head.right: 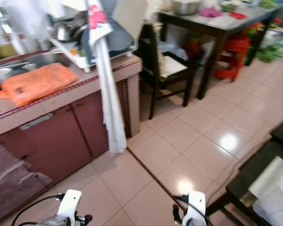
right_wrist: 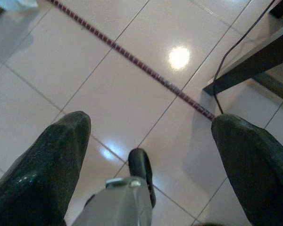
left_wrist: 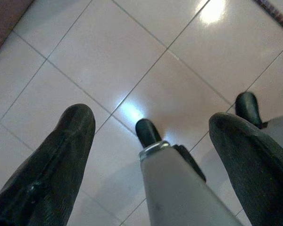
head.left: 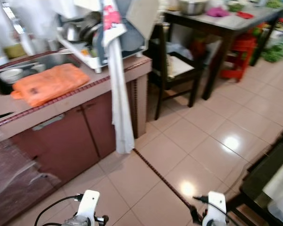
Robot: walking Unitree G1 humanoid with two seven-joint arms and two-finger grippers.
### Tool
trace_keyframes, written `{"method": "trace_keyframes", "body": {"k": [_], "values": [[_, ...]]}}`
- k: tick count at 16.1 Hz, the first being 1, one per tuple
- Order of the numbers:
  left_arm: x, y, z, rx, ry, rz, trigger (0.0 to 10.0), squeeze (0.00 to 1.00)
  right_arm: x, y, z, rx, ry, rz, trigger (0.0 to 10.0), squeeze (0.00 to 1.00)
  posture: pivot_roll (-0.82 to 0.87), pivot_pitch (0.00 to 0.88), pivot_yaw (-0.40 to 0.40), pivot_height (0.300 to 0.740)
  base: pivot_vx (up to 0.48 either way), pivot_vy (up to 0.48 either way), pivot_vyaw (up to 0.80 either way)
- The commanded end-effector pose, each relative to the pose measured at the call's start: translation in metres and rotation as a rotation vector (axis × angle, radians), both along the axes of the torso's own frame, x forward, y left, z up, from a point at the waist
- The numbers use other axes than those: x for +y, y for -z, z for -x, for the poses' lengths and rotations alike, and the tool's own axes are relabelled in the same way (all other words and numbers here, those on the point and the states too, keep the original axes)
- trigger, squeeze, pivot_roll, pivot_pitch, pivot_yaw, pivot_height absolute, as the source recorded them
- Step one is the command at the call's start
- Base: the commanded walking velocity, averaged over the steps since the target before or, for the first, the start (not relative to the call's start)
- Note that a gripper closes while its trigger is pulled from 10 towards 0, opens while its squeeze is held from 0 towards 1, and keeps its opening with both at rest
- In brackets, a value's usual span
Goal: Kitchen organization
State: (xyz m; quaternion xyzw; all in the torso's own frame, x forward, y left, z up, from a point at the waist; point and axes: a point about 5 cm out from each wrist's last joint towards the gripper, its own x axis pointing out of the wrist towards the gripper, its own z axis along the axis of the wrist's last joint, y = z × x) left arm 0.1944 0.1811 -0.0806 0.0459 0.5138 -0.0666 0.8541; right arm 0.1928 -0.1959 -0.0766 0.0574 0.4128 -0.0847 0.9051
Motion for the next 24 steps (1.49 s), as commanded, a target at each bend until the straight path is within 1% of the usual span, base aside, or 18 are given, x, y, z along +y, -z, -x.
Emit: {"method": "trace_keyframes", "body": {"k": [1, 3, 5, 7, 8, 9, 11, 12, 13, 15, 16, 17, 18, 19, 20, 22, 24], "values": [[0.005, -0.001, -0.001, -0.001, 0.000, -0.020, 10.0, 0.00, 0.002, -0.001, -0.002, 0.000, -0.020, 0.003, 10.0, 0.00, -0.10, 0.000, 0.029, 0.740, 0.000, 0.000, 0.00], [0.005, -0.001, -0.002, -0.001, 0.017, -0.024, 10.0, 0.00, 0.002, 0.000, -0.001, 0.010, -0.031, 0.008, 10.0, 0.00, -0.09, 0.000, 0.030, 0.740, 0.000, 0.000, 0.00], [0.006, -0.002, -0.002, 0.002, 0.035, -0.030, 10.0, 0.00, 0.003, 0.005, 0.009, 0.044, -0.040, 0.011, 10.0, 0.00, -0.08, 0.000, 0.036, 0.740, 0.000, 0.000, 0.00], [0.007, -0.002, -0.002, 0.003, 0.029, -0.030, 10.0, 0.00, 0.003, 0.009, 0.016, 0.063, -0.043, 0.010, 10.0, 0.00, -0.08, 0.000, 0.040, 0.740, 0.000, 0.000, 0.00], [0.008, -0.002, -0.001, 0.006, 0.010, -0.028, 10.0, 0.00, 0.003, 0.010, 0.019, 0.070, -0.041, 0.008, 10.0, 0.00, -0.08, 0.000, 0.042, 0.740, 0.000, 0.000, 0.00], [0.010, -0.001, 0.000, 0.013, -0.033, -0.023, 10.0, 0.00, 0.001, 0.011, 0.021, 0.075, 0.002, -0.016, 10.0, 0.00, -0.08, 0.000, 0.043, 0.740, 0.000, 0.000, 0.00], [0.012, -0.001, 0.000, 0.019, -0.077, -0.009, 10.0, 0.00, -0.003, 0.011, 0.022, 0.072, 0.061, -0.043, 10.0, 0.00, -0.08, 0.000, 0.043, 0.740, 0.000, 0.000, 0.00], [0.014, -0.002, 0.000, 0.019, -0.111, 0.006, 10.0, 0.00, -0.005, 0.010, 0.021, 0.067, 0.068, -0.046, 10.0, 0.00, -0.08, 0.000, 0.043, 0.740, 0.000, 0.000, 0.00], [0.014, -0.002, 0.000, 0.019, -0.115, 0.011, 10.0, 0.00, -0.006, 0.010, 0.021, 0.068, 0.069, -0.045, 10.0, 0.00, -0.08, 0.000, 0.042, 0.740, 0.000, 0.000, 0.00], [0.009, 0.000, 0.002, 0.048, -0.080, 0.033, 10.0, 0.00, -0.005, 0.009, 0.019, 0.067, 0.074, -0.054, 10.0, 0.00, -0.08, 0.000, 0.043, 0.740, 0.000, 0.000, 0.00], [0.009, 0.001, 0.004, 0.062, -0.053, 0.019, 10.0, 0.00, -0.002, 0.010, 0.020, 0.077, 0.069, -0.066, 10.0, 0.00, -0.08, 0.000, 0.042, 0.740, 0.000, 0.000, 0.00], [0.008, 0.001, 0.005, 0.070, -0.039, 0.010, 10.0, 0.00, 0.001, 0.012, 0.022, 0.096, 0.055, -0.071, 10.0, 0.00, -0.08, 0.000, 0.042, 0.740, 0.000, 0.000, 0.00], [0.008, 0.002, 0.006, 0.075, -0.042, 0.011, 10.0, 0.00, 0.007, 0.016, 0.029, 0.143, 0.019, -0.071, 10.0, 0.00, -0.08, 0.000, 0.044, 0.740, 0.000, 0.000, 0.00], [0.009, 0.002, 0.007, 0.088, -0.023, -0.001, 10.0, 0.00, 0.011, 0.019, 0.033, 0.167, -0.013, -0.071, 10.0, 0.00, -0.08, 0.000, 0.044, 0.740, 0.000, 0.000, 0.00], [0.011, 0.002, 0.007, 0.093, -0.016, -0.012, 10.0, 0.00, 0.012, 0.019, 0.034, 0.168, -0.017, -0.072, 10.0, 0.00, -0.08, 0.000, 0.044, 0.740, 0.000, 0.000, 0.00], [0.017, 0.000, 0.005, 0.088, -0.033, -0.013, 10.0, 0.00, 0.013, 0.021, 0.038, 0.177, -0.026, -0.067, 10.0, 0.00, -0.08, 0.000, 0.045, 0.740, 0.000, 0.000, 0.00], [0.018, -0.002, 0.001, 0.075, -0.046, -0.018, 10.0, 0.00, 0.012, 0.020, 0.038, 0.176, -0.024, -0.063, 10.0, 0.00, -0.08, 0.000, 0.048, 0.740, 0.000, 0.000, 0.00]]}}
